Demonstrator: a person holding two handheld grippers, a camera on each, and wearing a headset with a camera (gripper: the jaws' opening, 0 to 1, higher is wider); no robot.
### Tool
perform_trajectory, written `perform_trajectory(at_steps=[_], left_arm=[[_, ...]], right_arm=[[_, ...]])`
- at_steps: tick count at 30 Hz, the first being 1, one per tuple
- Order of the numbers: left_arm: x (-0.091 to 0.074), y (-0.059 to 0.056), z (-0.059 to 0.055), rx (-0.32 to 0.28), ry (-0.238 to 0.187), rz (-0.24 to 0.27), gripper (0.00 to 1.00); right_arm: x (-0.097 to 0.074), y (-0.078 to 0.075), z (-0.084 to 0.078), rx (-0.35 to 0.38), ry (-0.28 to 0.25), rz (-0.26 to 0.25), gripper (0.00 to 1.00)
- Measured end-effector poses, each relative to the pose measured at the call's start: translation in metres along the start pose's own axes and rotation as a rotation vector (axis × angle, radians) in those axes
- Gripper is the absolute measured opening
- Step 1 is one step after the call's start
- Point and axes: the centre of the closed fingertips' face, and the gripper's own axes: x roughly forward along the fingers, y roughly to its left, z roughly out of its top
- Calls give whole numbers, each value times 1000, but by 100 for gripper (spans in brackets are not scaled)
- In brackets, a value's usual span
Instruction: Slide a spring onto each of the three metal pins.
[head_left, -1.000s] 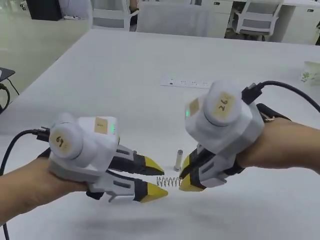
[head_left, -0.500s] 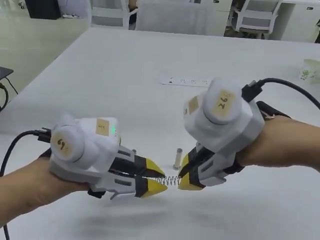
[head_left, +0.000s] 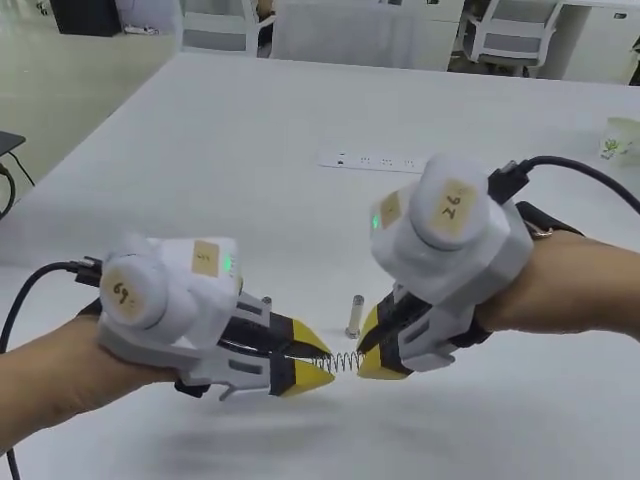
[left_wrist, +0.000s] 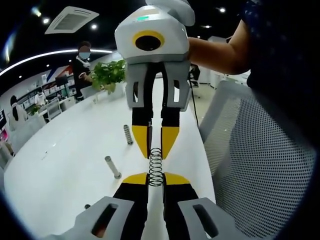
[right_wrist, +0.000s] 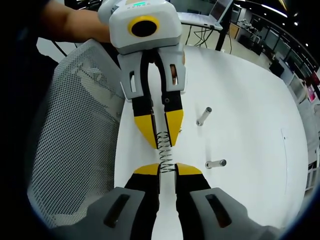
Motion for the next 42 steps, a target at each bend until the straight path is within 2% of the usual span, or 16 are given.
perform_trajectory(at_steps=[4, 7, 17, 26, 42], left_arm=[[-1, 0, 0, -6, -4, -2, 2], [-2, 0, 1, -7, -6, -2, 2], [-4, -2, 11, 10, -31, -5, 2], [-3, -3, 18, 21, -47, -4, 2], [-2, -3, 17, 14, -42, 3, 2]], right_arm=[[0, 0, 0, 6, -8, 0, 9], [1, 0, 0, 12, -13, 3, 15], [8, 4, -6, 26, -13, 20, 14], [7, 4, -6, 34, -24, 24, 12], [0, 6, 0, 22, -42, 17, 9]])
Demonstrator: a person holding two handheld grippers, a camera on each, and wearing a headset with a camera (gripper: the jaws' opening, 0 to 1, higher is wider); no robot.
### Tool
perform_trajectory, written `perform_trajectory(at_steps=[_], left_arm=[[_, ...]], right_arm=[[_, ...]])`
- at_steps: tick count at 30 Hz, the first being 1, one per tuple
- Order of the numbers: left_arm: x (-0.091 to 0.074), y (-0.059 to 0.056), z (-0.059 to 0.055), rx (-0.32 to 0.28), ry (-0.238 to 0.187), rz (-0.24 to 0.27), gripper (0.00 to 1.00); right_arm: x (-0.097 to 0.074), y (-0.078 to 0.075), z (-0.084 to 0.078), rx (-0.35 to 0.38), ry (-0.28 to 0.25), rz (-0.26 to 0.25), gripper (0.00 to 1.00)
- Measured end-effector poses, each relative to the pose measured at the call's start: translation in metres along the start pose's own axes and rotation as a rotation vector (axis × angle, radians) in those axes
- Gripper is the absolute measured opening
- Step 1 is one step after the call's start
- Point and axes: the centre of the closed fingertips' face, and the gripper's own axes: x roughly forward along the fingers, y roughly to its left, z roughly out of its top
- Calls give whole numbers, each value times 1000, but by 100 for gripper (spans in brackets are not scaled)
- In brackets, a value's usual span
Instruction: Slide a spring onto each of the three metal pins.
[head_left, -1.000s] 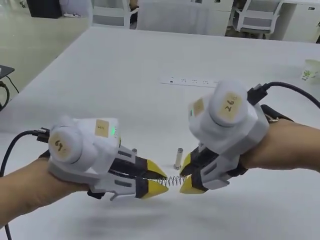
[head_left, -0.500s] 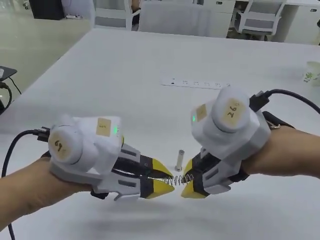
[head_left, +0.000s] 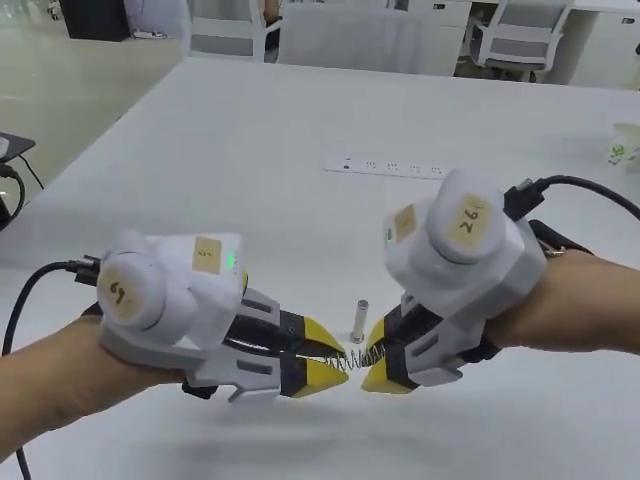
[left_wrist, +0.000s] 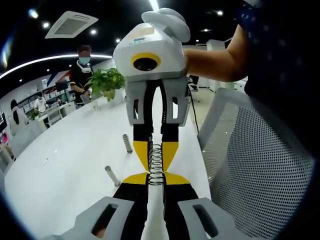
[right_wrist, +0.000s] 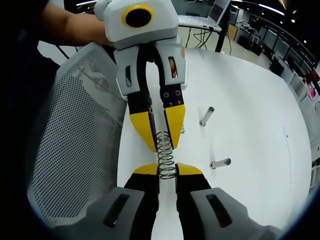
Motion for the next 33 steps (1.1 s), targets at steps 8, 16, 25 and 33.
perform_trajectory(at_steps=[8, 16, 25, 33], left_arm=[[2, -2, -2, -16, 10, -4, 3], [3, -3, -2, -28, 11, -11, 3], [4, -3, -7, -34, 24, -16, 3], [4, -3, -7, -31, 16, -18, 3]], right_arm=[[-5, 2, 9, -1, -24, 4, 9], [-8, 4, 17, -6, -42, 7, 9], [-10, 6, 24, -19, -47, 12, 9], [-10, 7, 30, -34, -45, 13, 9]])
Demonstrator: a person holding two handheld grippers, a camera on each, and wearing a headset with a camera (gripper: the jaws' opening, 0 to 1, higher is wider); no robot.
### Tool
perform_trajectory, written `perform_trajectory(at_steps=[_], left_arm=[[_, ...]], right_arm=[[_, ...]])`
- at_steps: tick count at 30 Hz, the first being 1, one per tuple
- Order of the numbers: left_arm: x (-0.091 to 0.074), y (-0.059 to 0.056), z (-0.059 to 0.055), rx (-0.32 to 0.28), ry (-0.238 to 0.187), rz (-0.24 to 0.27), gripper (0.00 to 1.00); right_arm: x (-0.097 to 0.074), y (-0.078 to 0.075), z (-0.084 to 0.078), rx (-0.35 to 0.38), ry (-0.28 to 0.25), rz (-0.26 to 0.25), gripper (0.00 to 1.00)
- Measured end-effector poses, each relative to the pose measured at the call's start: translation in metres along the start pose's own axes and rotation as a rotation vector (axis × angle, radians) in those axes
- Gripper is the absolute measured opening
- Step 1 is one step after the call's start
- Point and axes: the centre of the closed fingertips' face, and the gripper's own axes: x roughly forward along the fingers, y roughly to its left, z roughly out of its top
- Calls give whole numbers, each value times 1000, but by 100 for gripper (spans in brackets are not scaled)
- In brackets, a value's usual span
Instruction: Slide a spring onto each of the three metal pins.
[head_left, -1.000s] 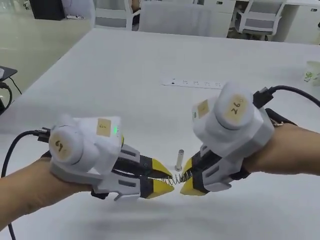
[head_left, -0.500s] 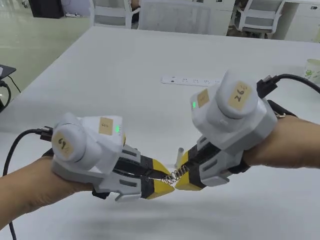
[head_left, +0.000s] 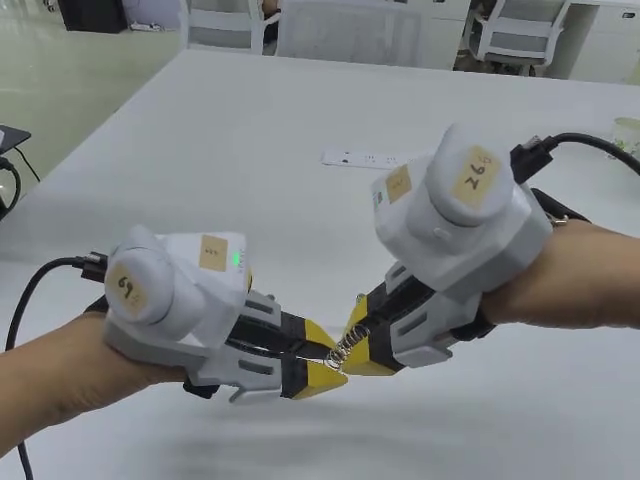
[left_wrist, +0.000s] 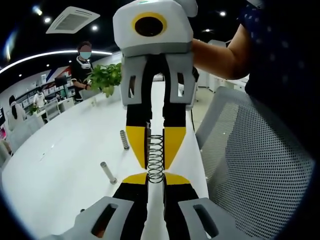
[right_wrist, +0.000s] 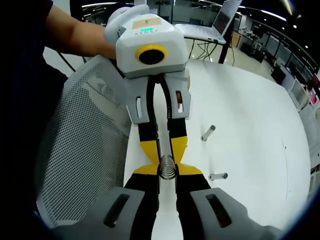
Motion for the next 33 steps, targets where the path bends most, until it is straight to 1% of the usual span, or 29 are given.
perform_trajectory(at_steps=[13, 16, 18, 24, 28, 31, 33], left_arm=[[0, 0, 0, -9, -7, 1, 3], [1, 0, 0, -14, -11, -1, 3], [1, 1, 0, -11, -9, 1, 3], [1, 2, -1, -17, -7, 2, 3], [1, 2, -5, -31, 6, 3, 7], [0, 2, -6, -35, 4, 6, 10], [-2, 4, -6, -51, -1, 15, 13]], right_arm=[[1, 0, 3, -16, 18, 3, 9], [1, 1, 6, -22, 11, 3, 8], [1, -1, 5, -25, 23, 0, 8], [1, -1, 5, -30, 28, 1, 8], [-1, -3, 7, -33, 24, -5, 8], [-2, -4, 7, -33, 26, -5, 8], [-2, -4, 6, -35, 31, -7, 8]])
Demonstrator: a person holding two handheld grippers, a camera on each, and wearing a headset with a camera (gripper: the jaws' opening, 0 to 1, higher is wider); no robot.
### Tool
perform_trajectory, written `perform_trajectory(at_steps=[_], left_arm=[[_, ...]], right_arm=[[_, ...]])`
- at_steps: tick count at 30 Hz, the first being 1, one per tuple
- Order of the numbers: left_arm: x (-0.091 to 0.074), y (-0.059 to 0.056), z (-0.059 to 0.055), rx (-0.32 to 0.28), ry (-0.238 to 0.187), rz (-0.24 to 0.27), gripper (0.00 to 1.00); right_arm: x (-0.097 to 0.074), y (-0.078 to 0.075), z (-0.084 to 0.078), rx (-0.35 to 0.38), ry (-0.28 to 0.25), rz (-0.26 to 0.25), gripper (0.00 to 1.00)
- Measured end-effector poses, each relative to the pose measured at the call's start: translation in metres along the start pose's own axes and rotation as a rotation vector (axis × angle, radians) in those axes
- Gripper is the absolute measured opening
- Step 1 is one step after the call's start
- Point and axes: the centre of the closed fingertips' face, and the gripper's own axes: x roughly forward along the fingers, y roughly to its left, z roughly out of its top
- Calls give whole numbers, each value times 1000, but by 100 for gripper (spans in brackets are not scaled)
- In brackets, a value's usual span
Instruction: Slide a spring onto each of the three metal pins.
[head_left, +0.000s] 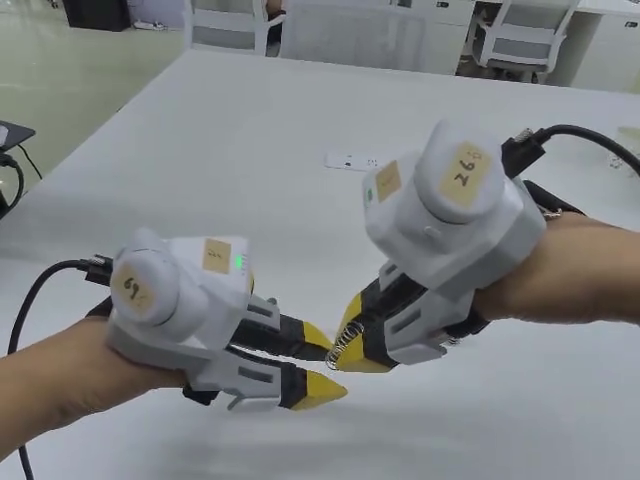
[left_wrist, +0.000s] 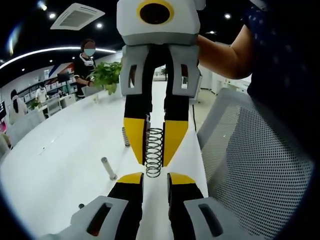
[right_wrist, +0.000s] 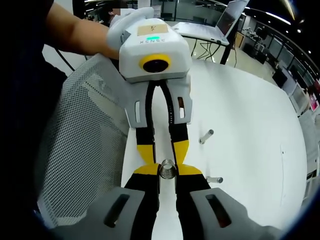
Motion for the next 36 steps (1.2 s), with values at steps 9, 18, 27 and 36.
perform_trajectory(at_steps=[9, 18, 27, 36], left_arm=[[-4, 2, 1, -51, -16, 11, 26], [-8, 5, 0, -69, -15, 22, 35], [-20, 8, -3, -92, -13, 47, 39], [-30, 9, -10, -119, -12, 82, 42]], right_arm=[[0, -2, -3, 0, 14, -9, 9], [-2, -6, -8, 5, 22, -21, 9], [-4, -10, -12, 11, 26, -28, 9], [-4, -14, -15, 14, 28, -31, 9]])
